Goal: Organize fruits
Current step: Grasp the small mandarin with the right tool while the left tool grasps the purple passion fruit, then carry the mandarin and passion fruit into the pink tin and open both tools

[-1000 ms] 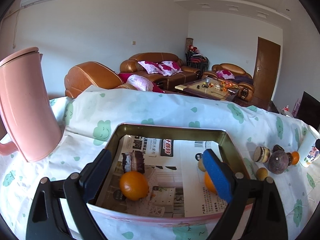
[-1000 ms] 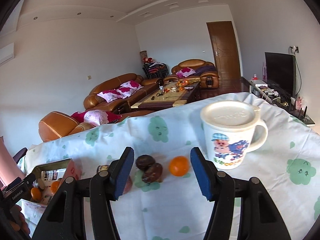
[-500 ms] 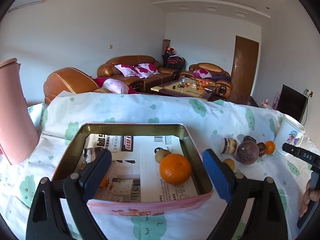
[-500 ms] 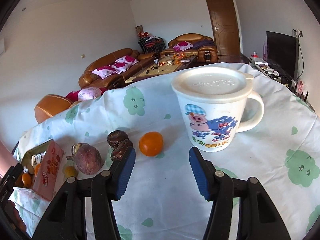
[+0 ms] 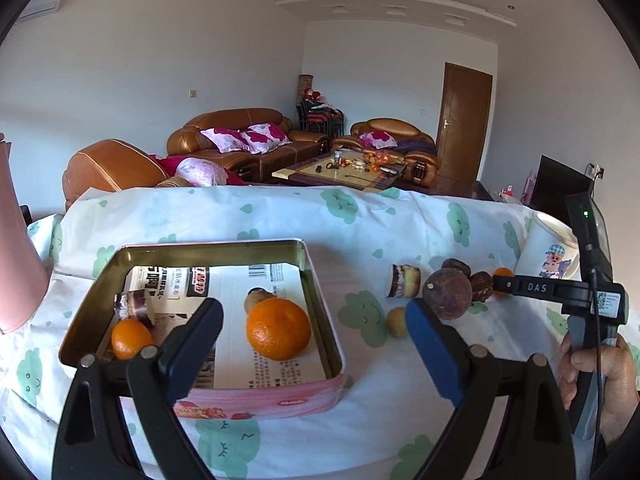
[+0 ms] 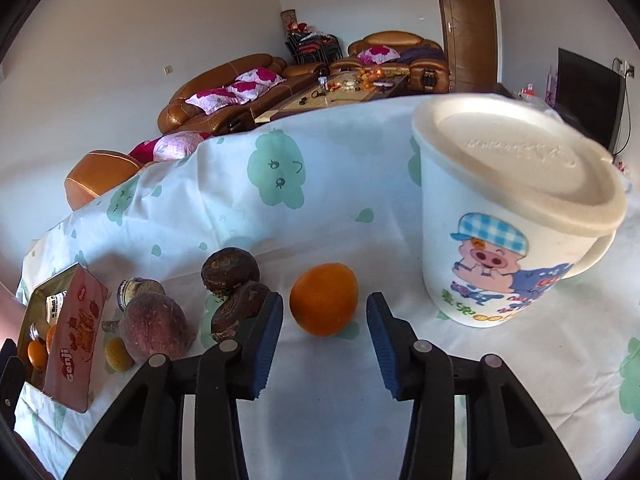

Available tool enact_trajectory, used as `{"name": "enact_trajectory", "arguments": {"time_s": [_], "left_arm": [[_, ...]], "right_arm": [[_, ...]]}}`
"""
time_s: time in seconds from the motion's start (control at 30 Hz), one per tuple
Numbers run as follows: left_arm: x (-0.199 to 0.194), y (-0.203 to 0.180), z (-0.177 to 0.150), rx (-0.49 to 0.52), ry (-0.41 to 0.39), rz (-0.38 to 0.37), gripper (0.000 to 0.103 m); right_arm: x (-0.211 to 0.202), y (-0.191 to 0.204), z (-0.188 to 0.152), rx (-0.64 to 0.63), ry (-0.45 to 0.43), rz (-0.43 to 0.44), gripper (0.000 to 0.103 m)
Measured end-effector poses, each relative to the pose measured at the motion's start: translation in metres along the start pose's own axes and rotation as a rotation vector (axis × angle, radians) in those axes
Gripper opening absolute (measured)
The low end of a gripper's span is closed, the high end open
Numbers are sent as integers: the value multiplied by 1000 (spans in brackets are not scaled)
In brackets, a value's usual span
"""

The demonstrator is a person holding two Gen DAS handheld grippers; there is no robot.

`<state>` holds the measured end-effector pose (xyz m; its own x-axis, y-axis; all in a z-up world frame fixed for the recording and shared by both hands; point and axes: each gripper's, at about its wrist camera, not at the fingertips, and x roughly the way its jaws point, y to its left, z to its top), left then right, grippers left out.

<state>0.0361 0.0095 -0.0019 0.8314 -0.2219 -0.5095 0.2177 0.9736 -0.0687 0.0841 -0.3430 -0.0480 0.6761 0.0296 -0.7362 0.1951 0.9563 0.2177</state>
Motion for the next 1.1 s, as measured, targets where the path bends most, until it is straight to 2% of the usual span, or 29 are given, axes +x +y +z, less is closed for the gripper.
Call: {"name": "enact_trajectory", "arguments": {"time_s": [0.1,0.13,0.17,0.33,0.43,0.53,0.67,0.77,0.83,0.9,0.93,1.0,1.1], "left_arm": [[4,-15,-1,32,9,-9,95],[5,-19,-1,41,13,-10,95],[7,-23,-1,48,18,-13,95],[15,-42,3,56,31,-40,95],[21,-57,5,61,42,-67,95],[36,-76,8,73,60,-82,95],[63,-99,12,76,131,-67,92],[84,-112,16,71,192,-46,91],[97,-117,17,70,234,-39,86],[110,-118,17,55,278,-28,73],[115,-118,16,49,302,-23,70],[124,-119,14,40,352,-41,56],[124,-119,14,39,364,-61,52]], "right_arm": [[6,-3,3,12,20,39,45],[5,-3,3,10,20,41,41],[6,-2,3,-5,26,38,37],[-4,3,-2,-56,16,-2,35],[-26,-4,-3,-29,-35,34,35],[-56,-11,-2,5,-125,57,35],[-82,-11,3,11,-229,35,35],[-86,-10,8,22,-254,32,35],[-83,-14,11,37,-249,41,35],[-82,-16,12,53,-242,48,35],[-81,-16,13,59,-240,50,35],[-80,-19,13,69,-236,55,35],[-81,-20,12,74,-233,63,35]]}}
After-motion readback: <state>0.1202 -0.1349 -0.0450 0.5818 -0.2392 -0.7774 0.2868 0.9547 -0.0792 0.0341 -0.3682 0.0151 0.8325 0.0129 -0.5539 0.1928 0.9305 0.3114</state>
